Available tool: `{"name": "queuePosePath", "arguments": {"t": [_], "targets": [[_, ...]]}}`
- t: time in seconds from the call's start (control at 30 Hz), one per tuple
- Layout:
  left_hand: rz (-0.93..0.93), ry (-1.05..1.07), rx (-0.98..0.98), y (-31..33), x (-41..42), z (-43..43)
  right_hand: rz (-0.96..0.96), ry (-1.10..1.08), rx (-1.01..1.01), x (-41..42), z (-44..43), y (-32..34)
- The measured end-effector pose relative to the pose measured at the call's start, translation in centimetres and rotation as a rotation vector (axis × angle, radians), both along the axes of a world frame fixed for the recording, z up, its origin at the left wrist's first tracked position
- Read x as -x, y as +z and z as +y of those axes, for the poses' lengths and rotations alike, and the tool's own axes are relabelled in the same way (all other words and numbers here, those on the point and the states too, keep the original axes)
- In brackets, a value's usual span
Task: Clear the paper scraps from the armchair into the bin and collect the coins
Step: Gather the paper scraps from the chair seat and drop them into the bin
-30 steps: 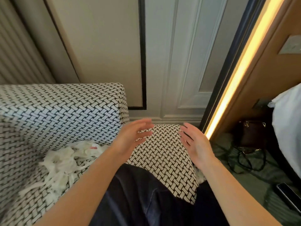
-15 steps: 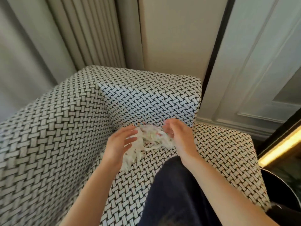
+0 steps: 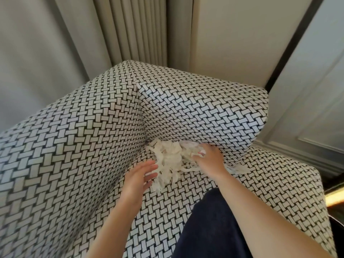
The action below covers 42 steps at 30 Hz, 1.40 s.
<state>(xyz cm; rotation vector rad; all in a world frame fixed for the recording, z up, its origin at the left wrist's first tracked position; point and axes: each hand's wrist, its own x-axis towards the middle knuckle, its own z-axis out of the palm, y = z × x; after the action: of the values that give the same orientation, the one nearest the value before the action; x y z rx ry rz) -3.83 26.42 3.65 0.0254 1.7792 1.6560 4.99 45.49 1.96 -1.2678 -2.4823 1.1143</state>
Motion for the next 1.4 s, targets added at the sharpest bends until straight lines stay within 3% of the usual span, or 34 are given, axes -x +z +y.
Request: {"name": "queuePosePath", "arguments": {"t": [0.1, 0.43, 0.6, 0.67, 0.87, 1.07, 1.2, 1.3, 1.4], "targets": [[0.013, -0.002, 0.015, -0.4, 0.5, 0.0, 0.062, 0.047, 0.142, -0.4, 0.0, 0.4], [0.018, 0.048, 0.072, -1.6, 0.2, -0.2, -0.006, 0.212, 0.093, -0.3, -0.1, -0.6], [0.119, 0.022, 0.179, -2.4, -0.8, -0.5, -0.059, 0.220, -0.156, -0.4, -0.3, -0.3], [0.126, 0.000, 0.193, -2.7, -1.2, -0.7, 0.008, 0.185, -0.229, -0.5, -0.3, 0.0], [0.136, -0.004, 0.202, -2.7, -2.1, -0.5, 0.349, 0.025, -0.162, -0.7, -0.7, 1.3], [0.452, -0.200, 0.251, -3.6, -2.2, 1.1, 0.540, -0.142, -0.238, -0.9, -1.4, 2.4], [0.709, -0.428, 0.390, -5.3, -1.8, 3.1, 0.520, -0.128, -0.275, -0.9, -1.6, 2.4], [0.730, -0.526, 0.499, -6.2, -1.0, 4.3, 0.483, -0.086, -0.304, -0.9, -1.6, 2.2], [0.704, -0.458, 0.503, -7.1, -0.4, 4.6, 0.454, -0.078, -0.314, -0.8, -1.5, 1.9]]}}
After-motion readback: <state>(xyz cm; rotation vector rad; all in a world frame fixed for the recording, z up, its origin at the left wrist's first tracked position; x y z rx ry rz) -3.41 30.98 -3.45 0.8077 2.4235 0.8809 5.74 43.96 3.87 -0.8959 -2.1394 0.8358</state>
